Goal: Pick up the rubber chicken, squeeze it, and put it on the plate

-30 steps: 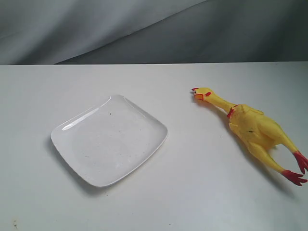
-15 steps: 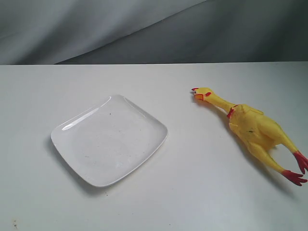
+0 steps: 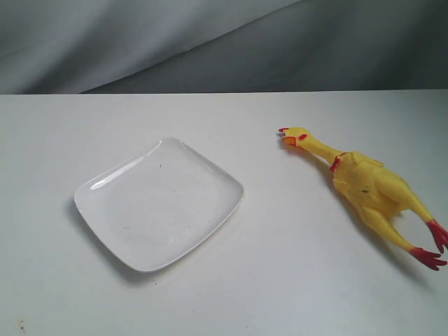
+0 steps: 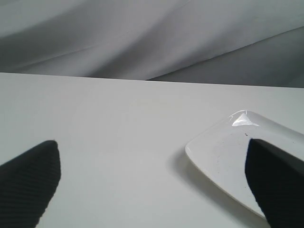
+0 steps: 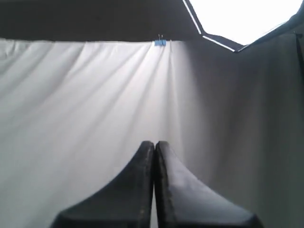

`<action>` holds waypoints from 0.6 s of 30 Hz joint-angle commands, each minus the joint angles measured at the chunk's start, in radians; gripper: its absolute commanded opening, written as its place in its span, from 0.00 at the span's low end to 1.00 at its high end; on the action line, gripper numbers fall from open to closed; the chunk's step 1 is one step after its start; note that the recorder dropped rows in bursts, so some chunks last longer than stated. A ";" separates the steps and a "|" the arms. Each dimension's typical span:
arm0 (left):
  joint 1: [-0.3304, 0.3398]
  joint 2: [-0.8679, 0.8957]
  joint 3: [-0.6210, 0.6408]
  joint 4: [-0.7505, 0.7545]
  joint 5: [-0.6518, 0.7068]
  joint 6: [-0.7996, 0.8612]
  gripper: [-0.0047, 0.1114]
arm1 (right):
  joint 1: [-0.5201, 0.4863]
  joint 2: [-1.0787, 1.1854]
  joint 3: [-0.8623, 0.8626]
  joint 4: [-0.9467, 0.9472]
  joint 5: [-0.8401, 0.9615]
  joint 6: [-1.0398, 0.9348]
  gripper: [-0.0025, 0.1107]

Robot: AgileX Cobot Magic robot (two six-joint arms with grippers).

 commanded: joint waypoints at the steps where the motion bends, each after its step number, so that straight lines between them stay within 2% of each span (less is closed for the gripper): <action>1: 0.002 -0.004 0.004 0.001 -0.010 -0.002 0.94 | -0.006 -0.005 0.004 0.021 -0.203 0.275 0.02; 3: 0.002 -0.004 0.004 0.001 -0.010 -0.002 0.94 | -0.006 -0.005 0.004 0.055 -0.309 0.320 0.02; 5: 0.002 -0.004 0.004 0.001 -0.010 -0.002 0.94 | -0.006 -0.005 -0.023 0.091 -0.279 0.348 0.02; 7: 0.002 -0.004 0.004 0.001 -0.010 -0.002 0.94 | -0.006 -0.005 -0.113 0.097 -0.081 0.351 0.02; 9: 0.002 -0.004 0.004 0.001 -0.010 -0.002 0.94 | -0.006 -0.005 -0.232 0.092 0.225 0.345 0.02; 11: 0.002 -0.004 0.004 0.001 -0.010 -0.002 0.94 | -0.006 0.042 -0.328 0.092 0.415 0.349 0.02; 18: 0.002 -0.004 0.004 0.001 -0.010 -0.002 0.94 | -0.006 0.320 -0.572 0.098 0.690 0.381 0.02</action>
